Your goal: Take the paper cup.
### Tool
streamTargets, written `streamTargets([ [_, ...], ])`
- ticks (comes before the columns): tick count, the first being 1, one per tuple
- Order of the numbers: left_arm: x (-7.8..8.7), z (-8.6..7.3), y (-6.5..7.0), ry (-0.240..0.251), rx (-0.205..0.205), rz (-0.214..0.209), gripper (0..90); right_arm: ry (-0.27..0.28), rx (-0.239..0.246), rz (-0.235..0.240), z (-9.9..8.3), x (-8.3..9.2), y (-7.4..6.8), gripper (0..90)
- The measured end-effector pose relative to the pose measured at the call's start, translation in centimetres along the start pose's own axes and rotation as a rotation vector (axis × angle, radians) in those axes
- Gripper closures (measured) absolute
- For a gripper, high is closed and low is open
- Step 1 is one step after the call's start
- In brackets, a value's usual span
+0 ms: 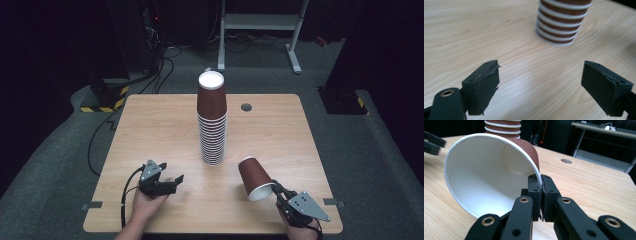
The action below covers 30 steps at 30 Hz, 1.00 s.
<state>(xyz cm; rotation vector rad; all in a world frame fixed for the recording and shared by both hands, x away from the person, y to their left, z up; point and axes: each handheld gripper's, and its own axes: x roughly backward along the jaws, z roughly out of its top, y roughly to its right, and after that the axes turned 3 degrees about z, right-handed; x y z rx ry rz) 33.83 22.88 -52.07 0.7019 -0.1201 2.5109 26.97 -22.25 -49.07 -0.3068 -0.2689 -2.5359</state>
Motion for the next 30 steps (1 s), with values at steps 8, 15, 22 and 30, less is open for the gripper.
streamTargets([
  [8, 1.1, -1.6, -2.3, -0.092, -0.003, 0.057, 14.1, -0.097, -0.033, -0.011, 0.6, -0.7, 1.3, 86.7],
  [15, 1.3, -2.0, -2.5, -0.103, -0.021, 0.051, 14.1, -0.188, -0.032, -0.007, 2.5, -1.2, 1.8, 86.7],
  [22, 1.4, -2.2, -2.4, -0.101, -0.025, 0.022, 14.4, -0.307, -0.058, 0.023, 4.4, -1.6, 2.5, 86.6],
  [30, 1.5, -2.3, -2.4, -0.090, -0.029, 0.003, 14.6, -0.412, -0.074, 0.054, 6.9, -2.2, 3.6, 86.6],
])
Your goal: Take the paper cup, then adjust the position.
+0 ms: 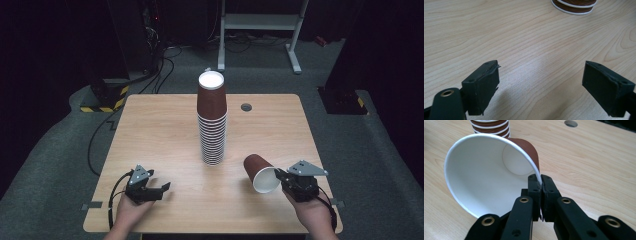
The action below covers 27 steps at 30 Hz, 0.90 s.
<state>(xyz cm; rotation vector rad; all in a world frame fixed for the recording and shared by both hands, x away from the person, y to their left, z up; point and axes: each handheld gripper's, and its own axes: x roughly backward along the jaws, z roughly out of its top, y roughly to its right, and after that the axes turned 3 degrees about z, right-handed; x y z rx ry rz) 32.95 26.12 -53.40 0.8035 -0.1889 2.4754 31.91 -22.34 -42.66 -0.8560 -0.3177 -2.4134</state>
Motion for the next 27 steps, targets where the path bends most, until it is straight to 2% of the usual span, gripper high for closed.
streamTargets([
  [10, 0.0, 0.0, 0.1, -0.003, -0.004, -0.009, 14.9, -0.060, -0.018, 0.032, 1.4, -0.1, 0.7, 86.6],
  [18, -0.1, 0.0, 0.1, -0.005, -0.002, -0.015, 15.1, -0.103, -0.055, 0.043, 1.8, 0.2, 1.5, 86.6],
  [22, -0.1, 0.0, 0.1, -0.005, -0.001, -0.015, 15.1, -0.128, -0.045, 0.043, 2.2, 0.5, 1.5, 86.6],
  [27, -0.1, 0.0, 0.0, -0.008, 0.004, -0.021, 15.2, -0.178, -0.055, 0.060, 2.8, 0.6, 1.7, 86.6],
])
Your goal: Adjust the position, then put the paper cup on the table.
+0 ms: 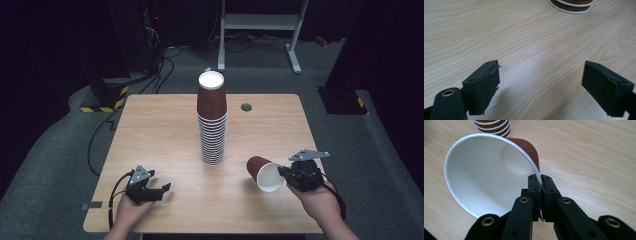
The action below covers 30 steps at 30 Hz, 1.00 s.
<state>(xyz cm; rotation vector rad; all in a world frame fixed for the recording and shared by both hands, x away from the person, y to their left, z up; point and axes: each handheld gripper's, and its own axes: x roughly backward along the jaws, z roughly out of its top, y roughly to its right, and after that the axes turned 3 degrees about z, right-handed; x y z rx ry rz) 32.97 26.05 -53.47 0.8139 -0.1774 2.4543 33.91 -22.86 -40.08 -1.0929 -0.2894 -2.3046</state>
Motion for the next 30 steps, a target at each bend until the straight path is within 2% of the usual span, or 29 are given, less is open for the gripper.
streamTargets([
  [5, 0.0, 0.0, -0.1, 0.000, 0.005, -0.004, 15.2, -0.083, -0.006, 0.020, 0.7, -0.3, 0.4, 86.6],
  [11, -0.1, 0.0, -0.2, -0.003, 0.003, -0.007, 15.2, -0.171, 0.019, 0.014, 1.7, -0.4, 0.5, 86.6],
  [15, -0.1, 0.0, -0.1, -0.003, -0.003, -0.004, 15.2, -0.199, 0.033, 0.009, 2.4, -0.2, 0.5, 86.5],
  [30, 0.1, -0.1, 0.1, 0.000, -0.011, 0.001, 15.3, -0.283, 0.027, 0.035, 4.1, -0.7, 0.5, 86.5],
])
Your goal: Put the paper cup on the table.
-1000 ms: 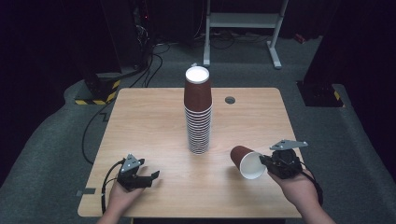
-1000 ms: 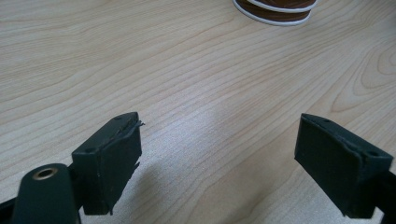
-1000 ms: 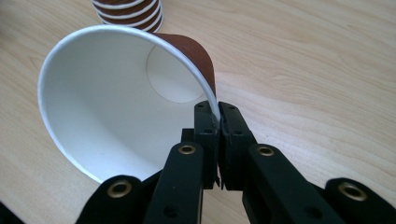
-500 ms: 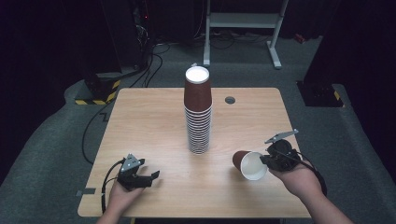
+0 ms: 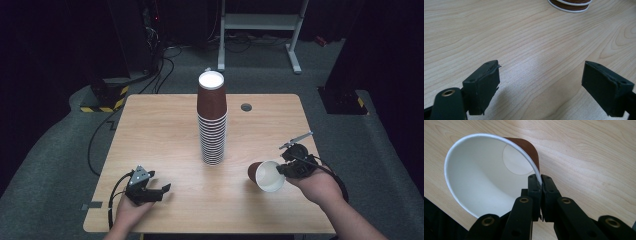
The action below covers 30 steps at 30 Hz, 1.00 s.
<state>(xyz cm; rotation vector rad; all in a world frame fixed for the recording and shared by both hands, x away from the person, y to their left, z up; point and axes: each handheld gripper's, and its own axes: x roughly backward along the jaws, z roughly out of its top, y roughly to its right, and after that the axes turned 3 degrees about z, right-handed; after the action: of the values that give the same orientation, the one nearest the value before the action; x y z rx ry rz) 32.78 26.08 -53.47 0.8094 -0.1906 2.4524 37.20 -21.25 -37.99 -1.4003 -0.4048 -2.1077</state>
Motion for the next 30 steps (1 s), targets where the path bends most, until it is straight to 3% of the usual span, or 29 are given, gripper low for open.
streamTargets([
  [9, 0.0, 0.0, 0.0, 0.000, 0.004, -0.004, 15.3, -0.057, -0.016, 0.027, 0.7, -0.2, 0.4, 86.5],
  [19, -0.2, 0.1, -0.1, -0.014, -0.001, -0.015, 15.3, -0.149, -0.050, 0.012, 0.5, -1.3, 1.1, 86.5],
  [23, -0.1, 0.1, -0.1, -0.009, -0.001, -0.015, 15.3, -0.166, -0.086, 0.005, 0.7, -1.6, 1.8, 86.4],
  [30, 0.0, 0.0, -0.1, -0.005, 0.003, -0.009, 15.2, -0.171, -0.101, -0.011, 1.3, -2.4, 1.9, 86.2],
])
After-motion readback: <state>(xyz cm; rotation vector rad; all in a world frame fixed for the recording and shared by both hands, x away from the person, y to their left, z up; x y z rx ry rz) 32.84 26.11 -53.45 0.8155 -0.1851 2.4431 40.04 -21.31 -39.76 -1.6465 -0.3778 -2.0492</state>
